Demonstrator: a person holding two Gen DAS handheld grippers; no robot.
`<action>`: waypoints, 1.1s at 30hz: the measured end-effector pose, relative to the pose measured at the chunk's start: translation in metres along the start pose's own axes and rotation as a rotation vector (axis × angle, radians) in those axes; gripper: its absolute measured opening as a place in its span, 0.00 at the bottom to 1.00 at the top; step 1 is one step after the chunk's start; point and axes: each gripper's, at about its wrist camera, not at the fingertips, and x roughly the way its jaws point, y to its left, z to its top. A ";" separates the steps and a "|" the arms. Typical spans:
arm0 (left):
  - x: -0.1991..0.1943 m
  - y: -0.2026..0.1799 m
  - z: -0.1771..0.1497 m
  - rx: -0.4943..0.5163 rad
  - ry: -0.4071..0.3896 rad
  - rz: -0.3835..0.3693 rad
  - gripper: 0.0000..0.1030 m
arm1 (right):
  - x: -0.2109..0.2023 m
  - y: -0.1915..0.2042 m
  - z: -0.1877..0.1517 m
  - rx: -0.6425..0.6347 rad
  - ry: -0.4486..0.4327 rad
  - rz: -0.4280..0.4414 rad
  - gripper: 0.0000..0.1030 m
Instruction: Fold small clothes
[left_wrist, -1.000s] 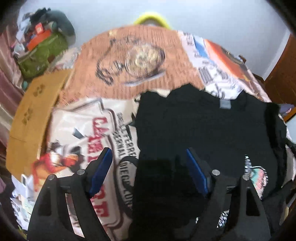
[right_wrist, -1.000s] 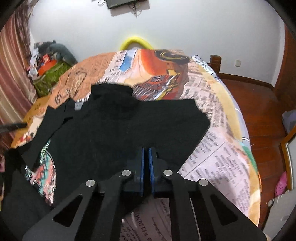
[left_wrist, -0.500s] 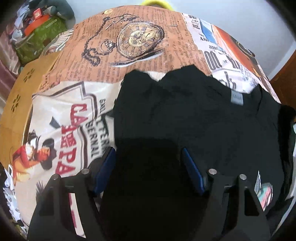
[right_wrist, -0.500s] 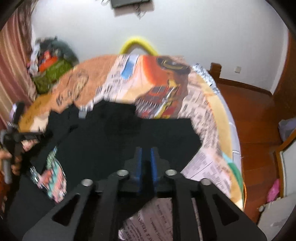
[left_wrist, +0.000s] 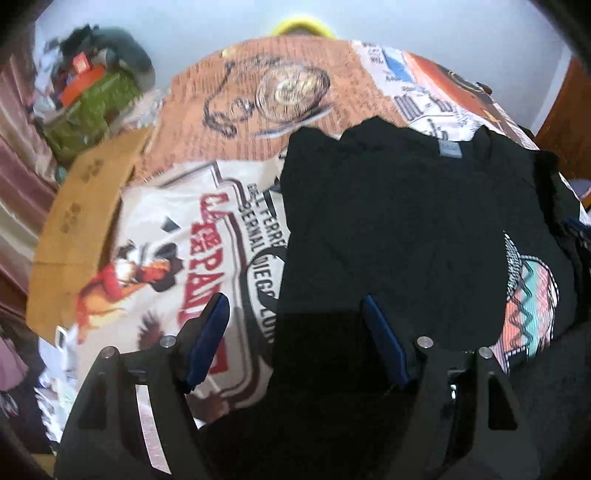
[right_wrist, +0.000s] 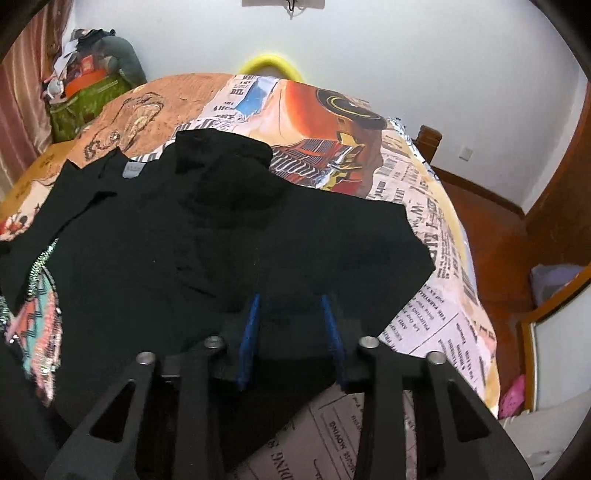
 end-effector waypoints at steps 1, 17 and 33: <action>-0.003 -0.001 -0.001 0.008 -0.011 0.007 0.73 | 0.000 -0.003 0.000 0.011 0.002 -0.012 0.08; -0.056 0.013 -0.015 0.002 -0.130 0.008 0.73 | -0.106 -0.005 0.067 0.144 -0.235 0.198 0.06; -0.071 0.060 -0.036 -0.049 -0.136 0.050 0.76 | -0.046 0.149 0.062 -0.103 -0.068 0.482 0.07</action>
